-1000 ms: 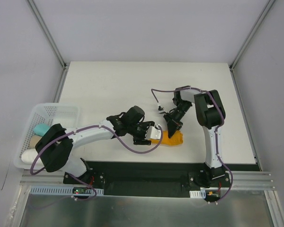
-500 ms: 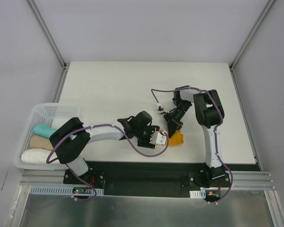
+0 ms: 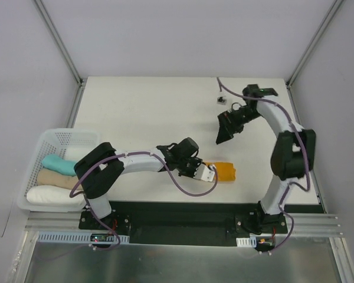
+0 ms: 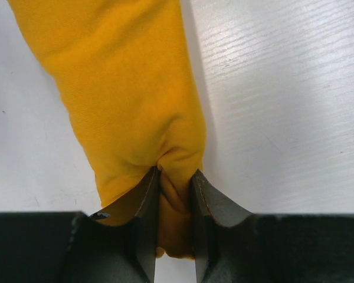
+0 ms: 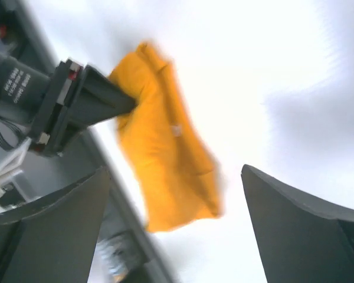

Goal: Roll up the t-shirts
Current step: Roll the T-shirt to the center of the board.

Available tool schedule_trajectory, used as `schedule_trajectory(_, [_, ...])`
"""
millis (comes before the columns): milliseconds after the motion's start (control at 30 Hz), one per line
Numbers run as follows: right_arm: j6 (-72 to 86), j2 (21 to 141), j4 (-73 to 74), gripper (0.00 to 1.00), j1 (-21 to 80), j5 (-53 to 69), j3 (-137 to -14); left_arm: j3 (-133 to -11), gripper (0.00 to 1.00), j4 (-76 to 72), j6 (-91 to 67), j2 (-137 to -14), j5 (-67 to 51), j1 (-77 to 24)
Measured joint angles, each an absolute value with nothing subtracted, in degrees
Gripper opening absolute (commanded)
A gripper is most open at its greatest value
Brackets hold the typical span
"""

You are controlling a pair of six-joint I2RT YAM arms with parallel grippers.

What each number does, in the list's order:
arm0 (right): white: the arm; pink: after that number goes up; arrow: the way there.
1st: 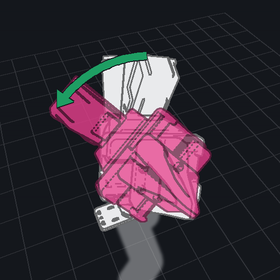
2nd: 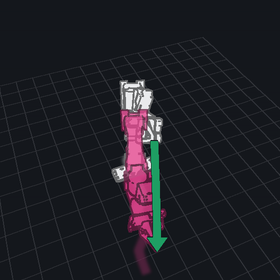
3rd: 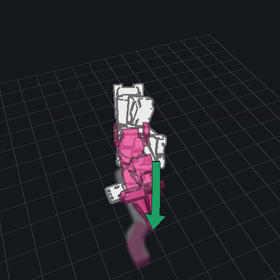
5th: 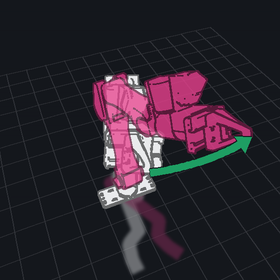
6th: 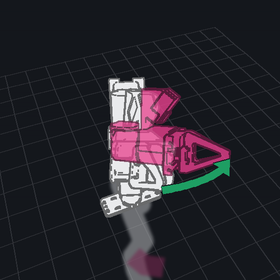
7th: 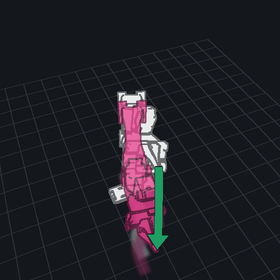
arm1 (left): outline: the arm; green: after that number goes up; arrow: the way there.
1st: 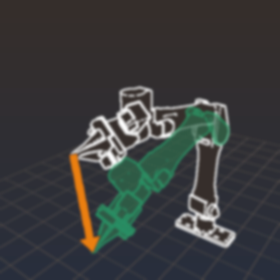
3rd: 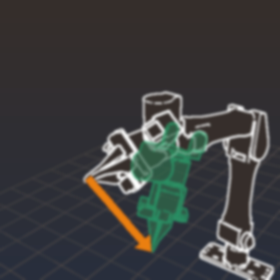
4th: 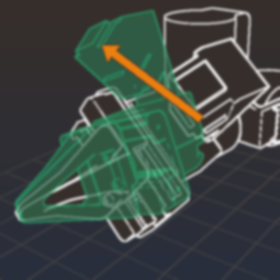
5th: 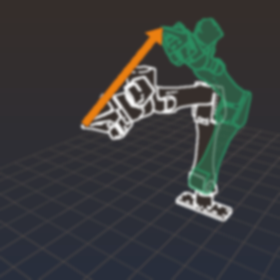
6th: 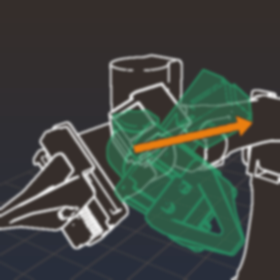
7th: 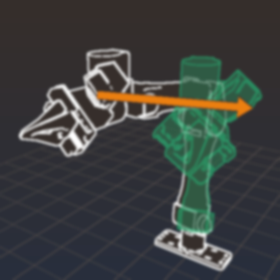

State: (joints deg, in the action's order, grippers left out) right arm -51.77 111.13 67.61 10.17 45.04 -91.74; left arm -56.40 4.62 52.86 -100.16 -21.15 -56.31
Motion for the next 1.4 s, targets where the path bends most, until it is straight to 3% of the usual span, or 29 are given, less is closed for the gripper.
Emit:
schedule_trajectory(67, [-51.8,101.1,59.7,0.96,8.2,44.0,-86.9,-58.3,0.17,6.3,52.9,-101.3,-22.0,-56.3])
schedule_trajectory(200, [-52.4,66.3,37.9,0.96,5.9,37.2,-62.4,-62.0,0.14,9.8,52.8,-103.4,-23.9,-56.0])
schedule_trajectory(267, [-54.7,51.9,33.7,0.96,7.2,36.2,-53.6,-63.6,0.13,11.5,52.1,-104.3,-25.1,-55.7])
schedule_trajectory(600, [-75.6,30.7,37.8,0.96,26.9,31.7,-26.6,-68.3,0.13,17.2,48.8,-107.0,-30.6,-54.1])
schedule_trajectory(1000, [-84.2,43.5,26.0,0.99,35.3,25.2,-24.5,-70.9,0.13,21.8,45.1,-109.2,-37.2,-51.5])
schedule_trajectory(1200, [-85.1,46.8,15.3,0.86,35.7,21.8,-22.3,-71.8,0.13,24.5,44.1,-110.0,-40.3,-49.6])
schedule_trajectory(1400, [-83.5,48.6,10.5,0.88,36.2,19.1,-22.1,-73.4,0.13,27.5,43.3,-111.1,-42.0,-48.3])
